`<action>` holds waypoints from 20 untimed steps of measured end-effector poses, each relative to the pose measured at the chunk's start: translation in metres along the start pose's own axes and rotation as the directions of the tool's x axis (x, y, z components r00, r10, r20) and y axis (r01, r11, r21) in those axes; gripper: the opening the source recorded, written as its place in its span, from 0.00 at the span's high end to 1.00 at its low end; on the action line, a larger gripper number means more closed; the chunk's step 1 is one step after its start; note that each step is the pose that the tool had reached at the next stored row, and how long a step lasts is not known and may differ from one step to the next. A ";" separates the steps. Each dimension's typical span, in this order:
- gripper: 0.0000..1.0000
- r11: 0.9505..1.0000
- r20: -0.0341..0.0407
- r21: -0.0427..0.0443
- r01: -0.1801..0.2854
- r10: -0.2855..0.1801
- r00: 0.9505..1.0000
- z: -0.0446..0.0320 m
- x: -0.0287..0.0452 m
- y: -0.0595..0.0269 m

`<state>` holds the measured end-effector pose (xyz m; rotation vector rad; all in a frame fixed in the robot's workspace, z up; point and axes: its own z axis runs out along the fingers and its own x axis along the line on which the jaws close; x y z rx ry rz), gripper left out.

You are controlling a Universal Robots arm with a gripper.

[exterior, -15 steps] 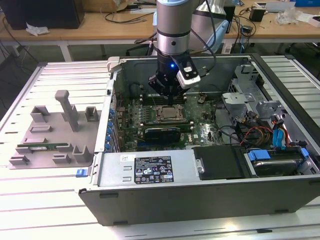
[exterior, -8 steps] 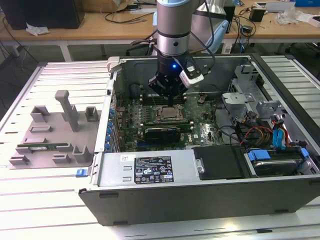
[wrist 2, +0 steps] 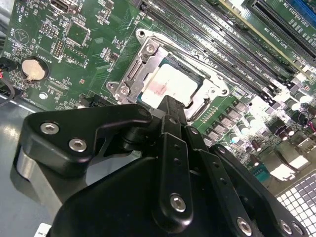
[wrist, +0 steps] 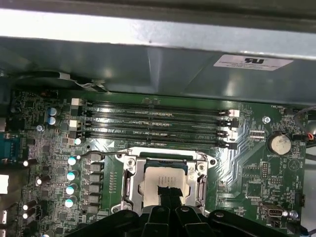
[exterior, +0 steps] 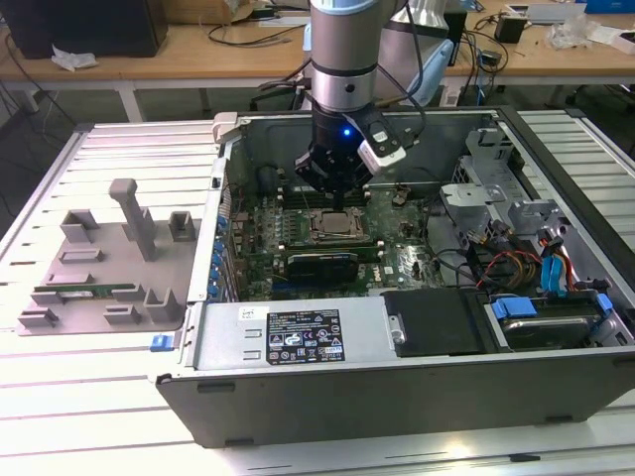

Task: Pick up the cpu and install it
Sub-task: 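Close the cpu cover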

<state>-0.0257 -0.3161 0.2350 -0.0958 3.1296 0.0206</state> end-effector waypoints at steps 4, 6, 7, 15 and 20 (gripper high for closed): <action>0.89 1.000 0.002 0.000 0.000 0.000 1.000 0.0041 0.0021 -0.0009; 0.89 1.000 0.004 0.000 0.000 0.000 1.000 0.0053 0.0045 -0.0009; 0.89 1.000 0.007 0.000 0.000 0.000 1.000 0.0058 0.0067 -0.0009; 0.89 1.000 0.025 0.002 0.000 0.000 1.000 0.0138 0.0198 -0.0040; 0.89 1.000 0.030 0.002 0.001 -0.001 1.000 0.0203 0.0301 -0.0046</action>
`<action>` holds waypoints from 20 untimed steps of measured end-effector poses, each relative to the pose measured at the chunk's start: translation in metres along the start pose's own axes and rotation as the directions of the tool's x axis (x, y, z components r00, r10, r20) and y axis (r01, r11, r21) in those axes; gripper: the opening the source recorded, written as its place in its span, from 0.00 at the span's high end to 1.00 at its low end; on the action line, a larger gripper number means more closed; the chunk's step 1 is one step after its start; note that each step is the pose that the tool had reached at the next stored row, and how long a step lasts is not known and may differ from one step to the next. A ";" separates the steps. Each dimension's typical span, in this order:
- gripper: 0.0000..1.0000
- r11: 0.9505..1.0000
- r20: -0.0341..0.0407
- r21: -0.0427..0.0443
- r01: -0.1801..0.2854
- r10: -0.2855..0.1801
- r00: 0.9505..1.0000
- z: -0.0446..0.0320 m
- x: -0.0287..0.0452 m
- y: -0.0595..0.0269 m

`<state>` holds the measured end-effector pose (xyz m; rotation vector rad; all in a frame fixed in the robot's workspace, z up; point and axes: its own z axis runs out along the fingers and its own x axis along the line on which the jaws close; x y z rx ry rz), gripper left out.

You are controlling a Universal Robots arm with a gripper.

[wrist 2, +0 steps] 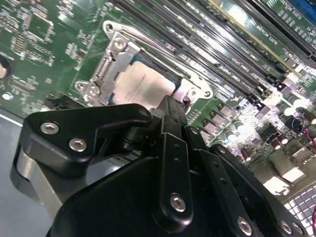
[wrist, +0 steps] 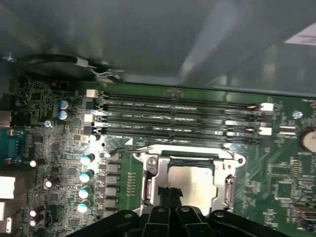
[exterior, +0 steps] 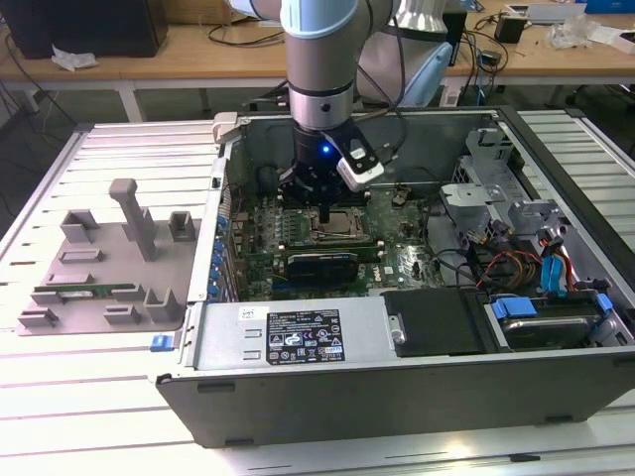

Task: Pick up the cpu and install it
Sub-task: 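Close the cpu cover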

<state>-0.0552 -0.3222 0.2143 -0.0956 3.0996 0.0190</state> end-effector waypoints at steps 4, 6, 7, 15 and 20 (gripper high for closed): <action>0.89 1.000 0.002 0.000 0.001 -0.001 1.000 0.0062 0.0064 0.0003; 0.89 1.000 0.002 0.000 0.001 -0.001 1.000 0.0091 0.0075 0.0004; 0.89 1.000 0.002 0.000 0.001 -0.001 1.000 0.0100 0.0077 0.0003; 0.89 1.000 0.002 0.000 0.002 -0.002 1.000 0.0111 0.0090 0.0005; 0.89 1.000 0.002 0.000 0.002 -0.002 1.000 0.0107 0.0131 0.0007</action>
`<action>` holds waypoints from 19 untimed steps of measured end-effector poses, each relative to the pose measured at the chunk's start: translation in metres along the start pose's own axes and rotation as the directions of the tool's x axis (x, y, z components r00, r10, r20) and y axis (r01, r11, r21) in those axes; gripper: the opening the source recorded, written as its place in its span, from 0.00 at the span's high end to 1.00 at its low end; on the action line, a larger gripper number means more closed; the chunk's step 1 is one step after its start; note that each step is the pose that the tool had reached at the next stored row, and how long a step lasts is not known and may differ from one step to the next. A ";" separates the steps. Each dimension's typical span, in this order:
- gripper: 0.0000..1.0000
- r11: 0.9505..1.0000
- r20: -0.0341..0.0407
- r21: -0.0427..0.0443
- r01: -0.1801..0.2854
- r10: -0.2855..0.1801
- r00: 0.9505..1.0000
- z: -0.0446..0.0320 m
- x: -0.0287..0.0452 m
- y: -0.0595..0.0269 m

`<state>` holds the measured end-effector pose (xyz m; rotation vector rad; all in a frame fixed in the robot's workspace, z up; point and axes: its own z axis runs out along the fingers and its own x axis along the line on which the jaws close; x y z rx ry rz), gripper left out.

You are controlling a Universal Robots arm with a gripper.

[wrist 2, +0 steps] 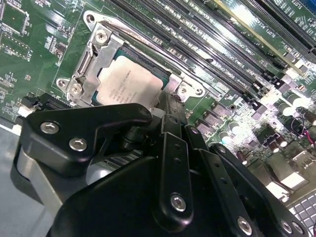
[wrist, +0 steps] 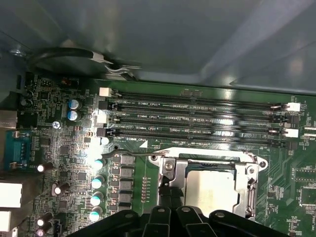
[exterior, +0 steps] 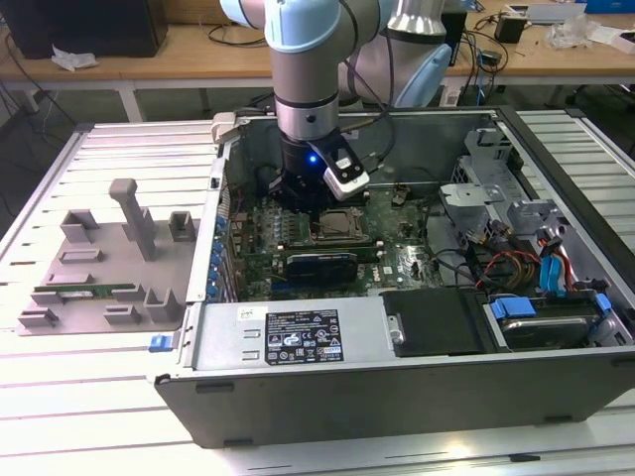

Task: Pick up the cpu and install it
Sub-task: 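Close the cpu cover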

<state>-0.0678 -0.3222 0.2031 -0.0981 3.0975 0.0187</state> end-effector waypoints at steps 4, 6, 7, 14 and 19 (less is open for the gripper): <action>0.89 1.000 -0.001 0.000 0.000 0.000 1.000 -0.0020 0.0003 0.0000; 0.89 1.000 0.000 0.000 -0.001 0.001 1.000 -0.0027 0.0001 0.0001; 0.89 1.000 0.000 0.000 0.000 0.000 1.000 -0.0033 0.0000 0.0001; 0.89 1.000 0.000 0.000 0.000 0.000 1.000 -0.0165 -0.0006 0.0002; 0.89 1.000 0.000 0.000 0.000 0.000 1.000 -0.0169 -0.0011 0.0002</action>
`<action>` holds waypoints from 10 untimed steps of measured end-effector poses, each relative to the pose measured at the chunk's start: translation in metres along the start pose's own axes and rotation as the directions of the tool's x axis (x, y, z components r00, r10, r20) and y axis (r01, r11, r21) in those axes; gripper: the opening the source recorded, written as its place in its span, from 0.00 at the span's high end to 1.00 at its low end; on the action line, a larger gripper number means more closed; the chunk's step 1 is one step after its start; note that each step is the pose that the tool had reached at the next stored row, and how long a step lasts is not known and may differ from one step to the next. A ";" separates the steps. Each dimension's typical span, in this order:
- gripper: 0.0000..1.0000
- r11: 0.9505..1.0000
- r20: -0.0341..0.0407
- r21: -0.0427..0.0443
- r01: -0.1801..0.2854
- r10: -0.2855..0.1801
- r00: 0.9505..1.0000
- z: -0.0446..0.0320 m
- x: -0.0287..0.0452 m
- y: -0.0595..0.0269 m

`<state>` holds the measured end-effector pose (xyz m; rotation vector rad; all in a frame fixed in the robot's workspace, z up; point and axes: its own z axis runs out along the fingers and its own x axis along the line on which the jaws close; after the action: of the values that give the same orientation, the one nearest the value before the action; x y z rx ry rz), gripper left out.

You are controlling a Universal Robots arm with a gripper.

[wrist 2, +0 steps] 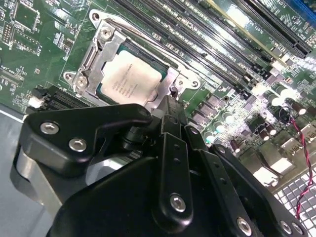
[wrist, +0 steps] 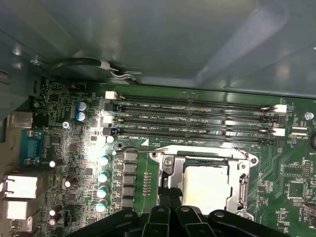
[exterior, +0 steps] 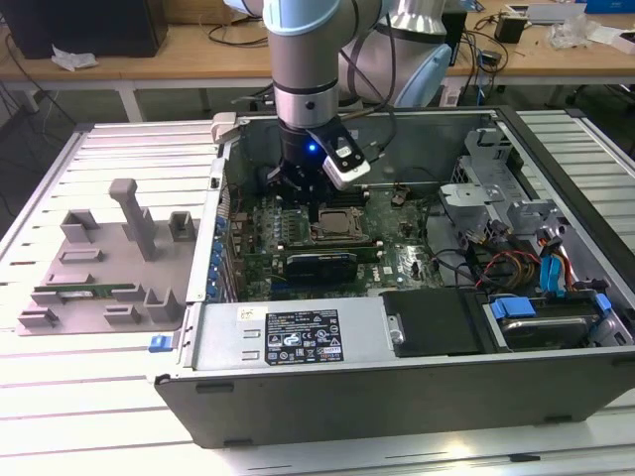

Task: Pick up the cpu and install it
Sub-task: 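Close the cpu cover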

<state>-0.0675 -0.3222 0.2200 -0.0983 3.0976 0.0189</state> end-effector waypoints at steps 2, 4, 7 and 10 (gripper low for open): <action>0.89 1.000 0.000 0.000 0.000 0.000 1.000 0.0003 -0.0061 -0.0004; 0.89 1.000 0.000 0.000 -0.001 0.001 1.000 0.0006 -0.0133 -0.0008; 0.89 1.000 0.000 0.000 -0.001 0.001 1.000 0.0011 -0.0257 -0.0016; 0.89 1.000 0.000 0.000 -0.001 0.001 1.000 0.0012 -0.0335 -0.0021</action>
<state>-0.0339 -0.3222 0.2203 -0.0975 3.0976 0.0190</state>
